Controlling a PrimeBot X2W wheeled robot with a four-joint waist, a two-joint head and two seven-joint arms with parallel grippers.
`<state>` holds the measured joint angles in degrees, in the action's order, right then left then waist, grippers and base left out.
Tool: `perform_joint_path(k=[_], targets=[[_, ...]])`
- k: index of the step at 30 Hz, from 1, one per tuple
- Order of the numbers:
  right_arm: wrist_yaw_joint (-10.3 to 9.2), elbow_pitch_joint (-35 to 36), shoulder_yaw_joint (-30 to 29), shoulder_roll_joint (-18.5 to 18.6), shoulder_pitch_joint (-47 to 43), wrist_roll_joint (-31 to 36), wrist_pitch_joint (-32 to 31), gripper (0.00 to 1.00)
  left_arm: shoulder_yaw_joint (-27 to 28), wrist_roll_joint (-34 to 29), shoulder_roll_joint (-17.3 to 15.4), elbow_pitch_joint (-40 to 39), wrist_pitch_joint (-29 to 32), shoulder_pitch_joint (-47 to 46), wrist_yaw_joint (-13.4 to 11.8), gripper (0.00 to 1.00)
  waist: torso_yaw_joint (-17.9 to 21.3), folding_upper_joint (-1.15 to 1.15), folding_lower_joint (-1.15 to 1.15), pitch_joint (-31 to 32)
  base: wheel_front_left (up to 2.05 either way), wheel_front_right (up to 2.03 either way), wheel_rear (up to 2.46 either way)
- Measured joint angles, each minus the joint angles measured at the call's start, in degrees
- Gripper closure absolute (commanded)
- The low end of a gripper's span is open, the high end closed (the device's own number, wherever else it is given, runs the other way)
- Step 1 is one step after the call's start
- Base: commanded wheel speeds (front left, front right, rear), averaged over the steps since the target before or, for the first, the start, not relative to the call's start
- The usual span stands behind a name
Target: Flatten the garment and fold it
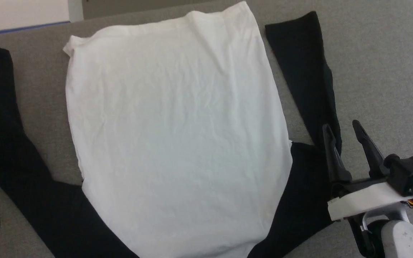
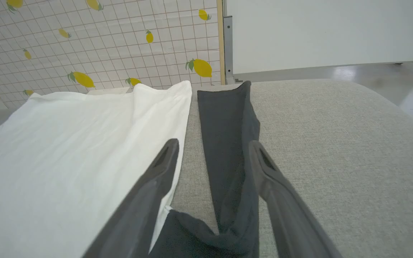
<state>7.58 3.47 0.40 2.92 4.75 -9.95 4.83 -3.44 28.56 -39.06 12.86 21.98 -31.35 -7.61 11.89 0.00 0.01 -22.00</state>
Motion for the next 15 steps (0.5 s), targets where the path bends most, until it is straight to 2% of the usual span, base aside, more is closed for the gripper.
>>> perform_joint_path(k=[6, 11, 15], targets=[[0.0, 1.79, -0.97, 0.0, -3.67, 0.0, -2.09, 0.0, 0.6, -0.35, 0.11, -6.05, -2.34, 5.67, -0.29, 1.0, -1.99, 0.0, -0.01, 6.06, 0.0, 0.0, 0.0], [0.0, 3.64, -1.93, 0.01, -5.91, -0.01, -3.61, 0.0, -0.54, -0.37, 1.23, -17.55, -1.34, 11.54, -1.72, 1.0, -3.98, 0.0, -0.01, 10.69, 0.0, 0.0, 0.0], [0.0, 4.88, -2.52, 0.01, -7.27, -0.01, -4.34, 0.0, -5.27, -1.21, 3.76, -28.54, 0.57, 13.52, -2.03, 1.0, -5.93, 0.0, -0.01, 13.06, 0.0, 0.0, 0.0]])
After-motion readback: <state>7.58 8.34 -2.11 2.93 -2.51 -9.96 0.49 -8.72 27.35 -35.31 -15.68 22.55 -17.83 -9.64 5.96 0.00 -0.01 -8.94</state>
